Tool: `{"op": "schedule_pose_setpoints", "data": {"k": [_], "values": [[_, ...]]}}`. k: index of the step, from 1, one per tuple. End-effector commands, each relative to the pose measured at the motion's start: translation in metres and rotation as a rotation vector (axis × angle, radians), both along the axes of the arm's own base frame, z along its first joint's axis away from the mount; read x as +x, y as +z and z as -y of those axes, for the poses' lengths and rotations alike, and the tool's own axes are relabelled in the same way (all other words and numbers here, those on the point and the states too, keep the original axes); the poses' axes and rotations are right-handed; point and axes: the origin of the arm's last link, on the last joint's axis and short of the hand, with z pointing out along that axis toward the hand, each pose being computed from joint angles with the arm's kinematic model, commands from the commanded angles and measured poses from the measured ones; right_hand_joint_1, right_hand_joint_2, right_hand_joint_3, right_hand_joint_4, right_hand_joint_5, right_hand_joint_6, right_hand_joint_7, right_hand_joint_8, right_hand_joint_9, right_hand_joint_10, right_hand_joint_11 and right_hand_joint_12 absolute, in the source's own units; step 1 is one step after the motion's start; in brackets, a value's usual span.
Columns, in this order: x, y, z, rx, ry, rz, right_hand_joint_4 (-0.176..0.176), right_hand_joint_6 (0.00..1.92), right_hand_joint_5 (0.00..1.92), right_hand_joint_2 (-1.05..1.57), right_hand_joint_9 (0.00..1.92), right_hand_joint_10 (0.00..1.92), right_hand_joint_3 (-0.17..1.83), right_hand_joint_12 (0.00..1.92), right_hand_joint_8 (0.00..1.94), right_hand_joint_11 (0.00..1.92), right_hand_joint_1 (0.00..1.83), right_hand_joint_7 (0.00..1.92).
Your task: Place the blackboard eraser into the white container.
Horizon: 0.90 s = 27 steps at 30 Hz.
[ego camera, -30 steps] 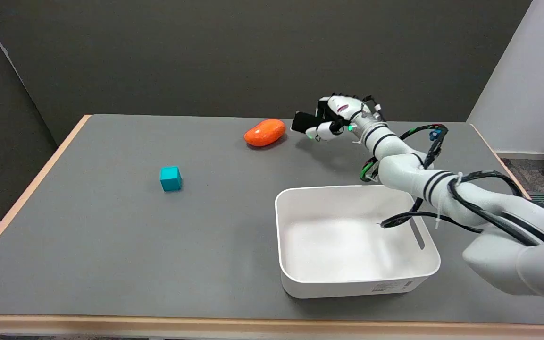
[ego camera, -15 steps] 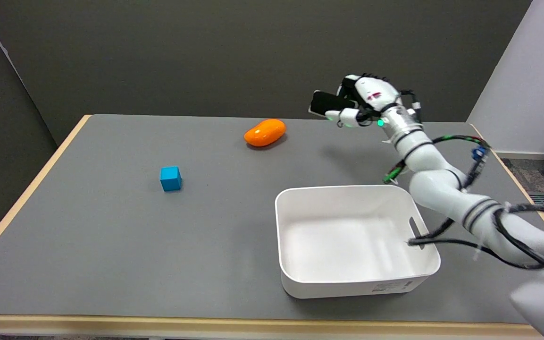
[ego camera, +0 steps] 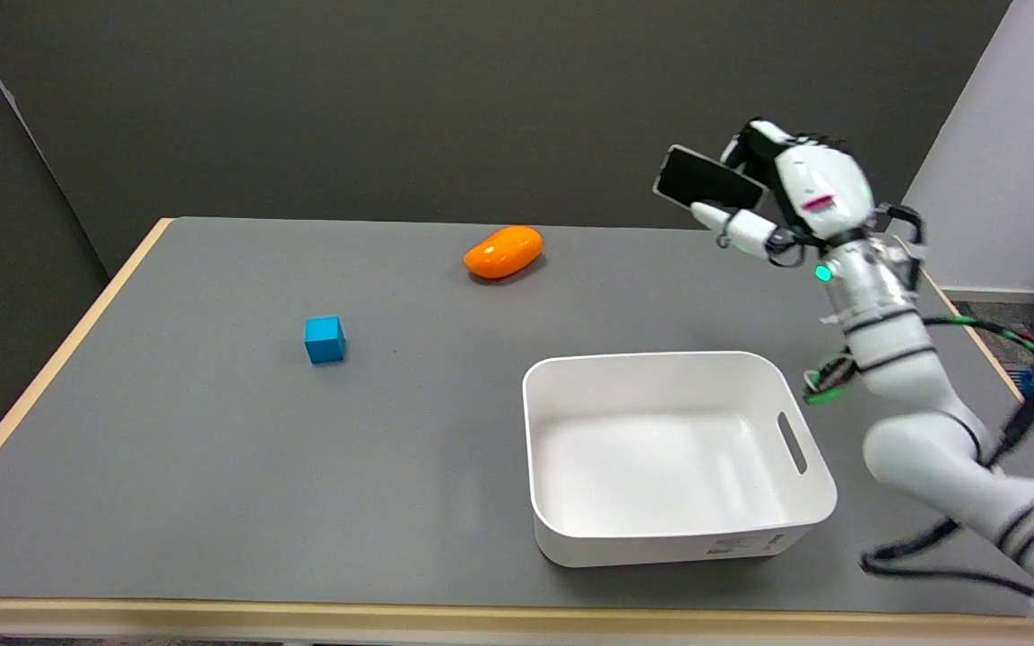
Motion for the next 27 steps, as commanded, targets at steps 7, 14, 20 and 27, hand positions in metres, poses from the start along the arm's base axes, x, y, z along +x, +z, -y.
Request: {"op": "schedule_pose_setpoints", "data": {"k": [7, 14, 20, 27], "values": [[-0.008, -0.071, -0.187, 0.21, 0.391, -0.054, -0.176, 1.56, 0.65, 1.08, 0.86, 1.54, 0.47, 1.84, 1.61, 0.66, 1.16, 0.69], [-0.054, -0.068, -0.191, 0.161, 0.272, 0.015, -0.176, 1.57, 0.64, 1.07, 0.87, 1.55, 0.49, 1.84, 1.62, 0.67, 1.16, 0.69], [-0.081, -0.036, -0.184, 0.007, 0.176, 0.037, -0.176, 1.56, 0.64, 1.07, 0.87, 1.56, 0.49, 1.85, 1.62, 0.67, 1.16, 0.69], [-0.111, 0.004, -0.184, -0.161, 0.089, 0.075, -0.176, 1.55, 0.65, 1.07, 0.87, 1.56, 0.48, 1.87, 1.6, 0.66, 1.17, 0.7]]}}
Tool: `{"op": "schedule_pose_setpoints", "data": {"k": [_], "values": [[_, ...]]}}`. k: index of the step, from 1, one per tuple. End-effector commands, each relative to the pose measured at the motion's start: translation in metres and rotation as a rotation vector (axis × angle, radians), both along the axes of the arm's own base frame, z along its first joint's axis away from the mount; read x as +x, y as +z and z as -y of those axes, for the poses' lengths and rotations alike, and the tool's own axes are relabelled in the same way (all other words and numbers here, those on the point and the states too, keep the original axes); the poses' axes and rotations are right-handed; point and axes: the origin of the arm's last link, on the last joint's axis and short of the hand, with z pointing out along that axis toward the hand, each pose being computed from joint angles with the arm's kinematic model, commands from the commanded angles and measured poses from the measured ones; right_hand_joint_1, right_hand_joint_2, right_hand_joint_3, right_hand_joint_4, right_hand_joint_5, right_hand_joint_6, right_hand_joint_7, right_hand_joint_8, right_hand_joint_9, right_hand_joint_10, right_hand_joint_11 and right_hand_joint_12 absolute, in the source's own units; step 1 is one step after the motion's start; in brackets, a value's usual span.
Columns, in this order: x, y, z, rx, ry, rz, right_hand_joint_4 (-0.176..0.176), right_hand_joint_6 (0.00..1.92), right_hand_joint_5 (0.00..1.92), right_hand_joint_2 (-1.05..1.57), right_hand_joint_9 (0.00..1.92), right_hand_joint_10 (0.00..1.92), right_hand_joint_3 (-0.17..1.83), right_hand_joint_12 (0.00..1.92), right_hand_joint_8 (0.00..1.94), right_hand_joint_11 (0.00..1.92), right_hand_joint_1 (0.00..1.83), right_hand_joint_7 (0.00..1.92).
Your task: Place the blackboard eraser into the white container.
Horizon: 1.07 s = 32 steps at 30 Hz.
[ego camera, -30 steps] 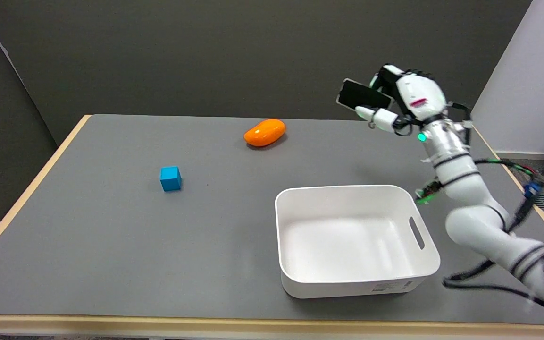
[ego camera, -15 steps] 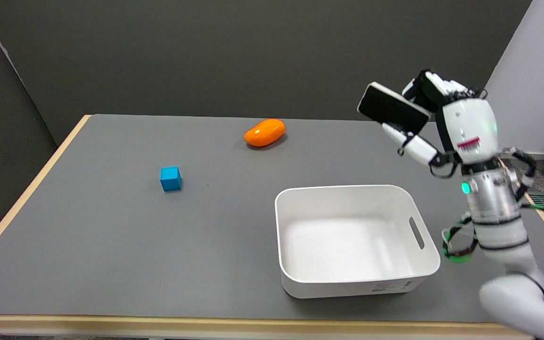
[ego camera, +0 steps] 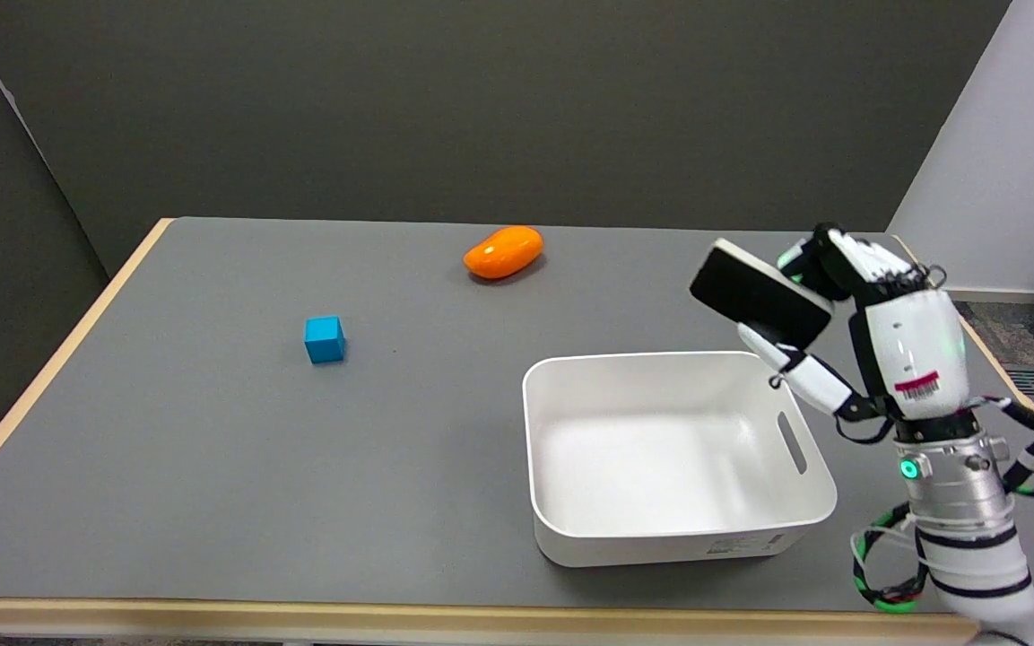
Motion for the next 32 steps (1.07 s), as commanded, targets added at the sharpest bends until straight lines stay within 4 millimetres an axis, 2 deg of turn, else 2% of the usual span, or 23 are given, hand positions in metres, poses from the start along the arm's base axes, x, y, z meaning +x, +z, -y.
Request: {"op": "schedule_pose_setpoints", "data": {"k": [1, 2, 3, 5, 6, 7, 9, 11, 14, 16, 18, 19, 20, 28, 32], "values": [[-0.069, 0.053, -0.03, -0.242, -0.148, 0.13, -0.164, 1.54, 0.66, 1.07, 0.87, 1.55, 0.47, 1.87, 1.58, 0.66, 1.16, 0.71], [-0.071, 0.053, -0.031, -0.234, -0.141, 0.154, -0.045, 1.54, 0.66, 1.09, 0.85, 1.48, 0.43, 1.85, 1.45, 0.64, 1.02, 0.83], [-0.073, 0.055, -0.033, -0.221, -0.122, 0.195, 0.056, 1.53, 0.66, 1.11, 0.83, 1.41, 0.4, 1.83, 1.32, 0.62, 0.9, 0.93], [-0.078, 0.057, -0.037, -0.188, -0.087, 0.264, 0.015, 1.16, 0.53, 0.83, 0.76, 1.36, 0.83, 1.74, 1.15, 0.58, 0.72, 0.81], [-0.078, 0.058, -0.039, -0.167, -0.062, 0.298, 0.017, 0.98, 0.48, 0.78, 0.65, 1.22, 0.91, 1.64, 0.93, 0.46, 0.63, 0.7], [-0.079, 0.059, -0.041, -0.153, -0.043, 0.324, 0.025, 0.78, 0.41, 0.73, 0.5, 1.04, 0.95, 1.52, 0.66, 0.32, 0.55, 0.55], [-0.078, 0.061, -0.047, -0.111, 0.021, 0.386, 0.023, 0.65, 0.34, 0.71, 0.35, 0.87, 0.97, 1.36, 0.53, 0.19, 0.48, 0.42], [-0.076, 0.061, -0.051, -0.088, 0.069, 0.407, 0.021, 0.48, 0.22, 0.67, 0.1, 0.67, 0.98, 1.15, 0.34, 0.03, 0.41, 0.18], [-0.072, 0.061, -0.055, -0.056, 0.112, 0.444, 0.023, 0.44, 0.16, 0.64, 0.01, 0.58, 0.98, 1.05, 0.27, 0.0, 0.41, 0.08], [-0.072, 0.06, -0.055, -0.037, 0.119, 0.46, 0.028, 0.4, 0.11, 0.62, 0.01, 0.38, 0.94, 0.92, 0.15, 0.0, 0.4, 0.04], [-0.071, 0.059, -0.053, -0.024, 0.127, 0.471, 0.028, 0.35, 0.13, 0.68, 0.0, 0.38, 0.85, 0.89, 0.21, 0.0, 0.4, 0.01], [-0.07, 0.057, -0.051, -0.013, 0.132, 0.473, 0.027, 0.35, 0.12, 0.67, 0.0, 0.37, 0.86, 0.88, 0.21, 0.0, 0.4, 0.01], [-0.068, 0.056, -0.048, 0.0, 0.136, 0.471, 0.027, 0.4, 0.09, 0.62, 0.0, 0.34, 0.95, 0.87, 0.14, 0.0, 0.39, 0.02], [-0.046, 0.048, -0.016, 0.142, 0.238, 0.503, 0.026, 0.38, 0.08, 0.61, 0.0, 0.35, 0.94, 0.85, 0.14, 0.0, 0.35, 0.03], [-0.042, 0.047, -0.009, 0.167, 0.26, 0.525, 0.025, 0.39, 0.09, 0.61, 0.01, 0.37, 0.94, 0.85, 0.16, 0.0, 0.35, 0.06]]}}
